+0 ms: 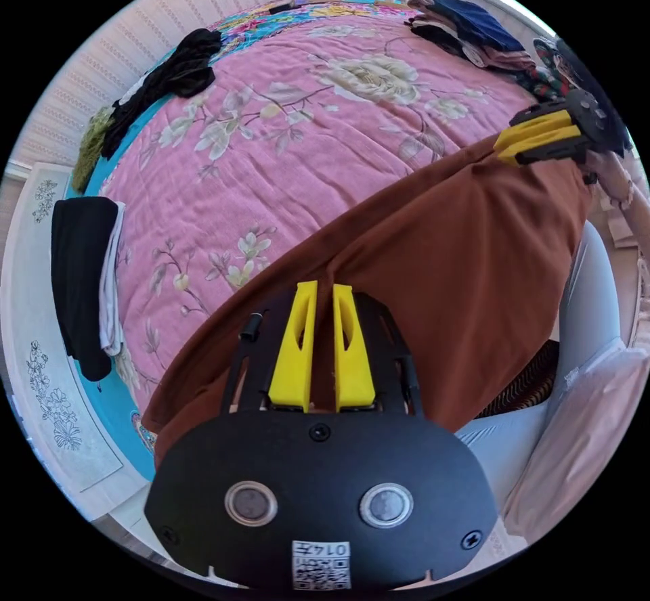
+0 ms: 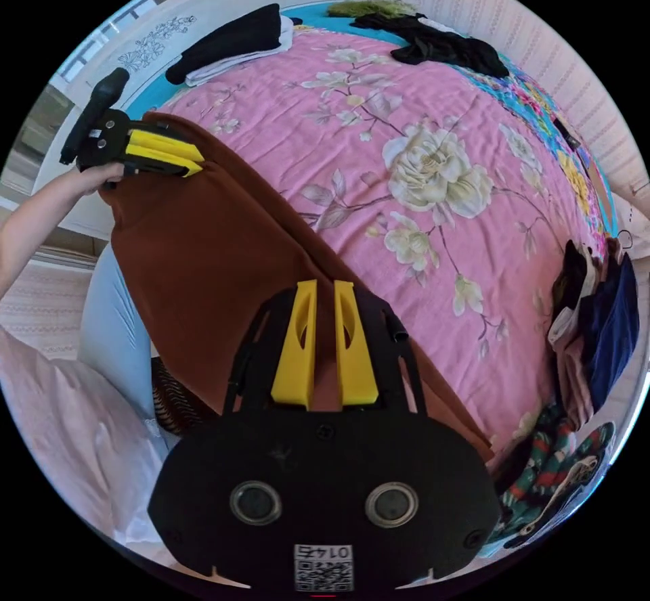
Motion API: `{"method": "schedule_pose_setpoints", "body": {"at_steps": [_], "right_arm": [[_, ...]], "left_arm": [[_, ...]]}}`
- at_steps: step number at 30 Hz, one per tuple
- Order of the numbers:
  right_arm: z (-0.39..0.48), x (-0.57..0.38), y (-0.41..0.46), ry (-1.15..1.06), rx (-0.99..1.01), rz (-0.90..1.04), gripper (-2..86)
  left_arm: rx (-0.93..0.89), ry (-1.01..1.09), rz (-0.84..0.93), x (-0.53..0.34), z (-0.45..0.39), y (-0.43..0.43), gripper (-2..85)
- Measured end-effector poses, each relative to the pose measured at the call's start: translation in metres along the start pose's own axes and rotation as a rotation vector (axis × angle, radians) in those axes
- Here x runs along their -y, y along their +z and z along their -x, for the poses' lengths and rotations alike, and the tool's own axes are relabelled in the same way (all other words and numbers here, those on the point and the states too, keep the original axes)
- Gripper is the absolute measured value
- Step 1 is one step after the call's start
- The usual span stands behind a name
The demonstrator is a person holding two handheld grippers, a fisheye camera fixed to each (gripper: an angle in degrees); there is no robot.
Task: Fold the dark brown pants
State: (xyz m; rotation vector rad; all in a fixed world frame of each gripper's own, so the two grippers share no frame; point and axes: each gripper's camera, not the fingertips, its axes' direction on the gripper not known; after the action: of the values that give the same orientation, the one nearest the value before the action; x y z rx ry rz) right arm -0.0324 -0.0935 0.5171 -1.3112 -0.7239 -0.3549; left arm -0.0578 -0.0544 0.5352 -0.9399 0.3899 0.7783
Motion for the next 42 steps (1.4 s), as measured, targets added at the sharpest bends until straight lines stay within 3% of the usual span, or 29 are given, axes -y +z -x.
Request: {"method": "schedule_pose_setpoints", "body": {"at_steps": [4,8,13,15,21,26,31,37,42], "right_arm": [[-0.029,-0.034,-0.005,0.004,-0.149,0.041,8.7],[-0.055,-0.047,0.013,0.054,-0.099,0.094,10.6],[-0.052,-0.032,0.050,0.027,-0.081,0.210,3.7],[-0.049,-0.024,0.043,0.029,-0.099,0.231,0.7],[-0.061,-0.008,0.032,0.046,-0.093,0.245,-0.4],[-0.077,0.009,0.086,0.156,-0.029,0.318,0.2],[-0.063,0.019,0.103,0.118,-0.107,0.340,0.6],[-0.043,0.014,0.090,0.071,-0.234,0.313,0.6],[0.014,0.039,0.061,-0.042,-0.257,0.111,1.2]], "left_arm": [[-0.019,-0.050,-0.037,-0.012,0.014,-0.009,6.2],[-0.053,-0.049,-0.001,-0.012,0.026,-0.003,7.2],[-0.124,-0.031,0.029,-0.009,0.038,0.001,1.7],[-0.055,0.034,0.007,-0.015,0.036,-0.013,-0.2],[-0.002,0.036,-0.064,-0.022,0.059,-0.051,-0.9],[-0.035,-0.042,0.036,-0.014,0.078,-0.016,-0.7],[-0.033,-0.094,-0.007,-0.037,0.092,-0.021,1.0],[0.006,-0.261,-0.165,-0.140,0.118,-0.079,4.8],[0.041,-0.641,-0.201,-0.295,0.188,-0.112,7.9]]}}
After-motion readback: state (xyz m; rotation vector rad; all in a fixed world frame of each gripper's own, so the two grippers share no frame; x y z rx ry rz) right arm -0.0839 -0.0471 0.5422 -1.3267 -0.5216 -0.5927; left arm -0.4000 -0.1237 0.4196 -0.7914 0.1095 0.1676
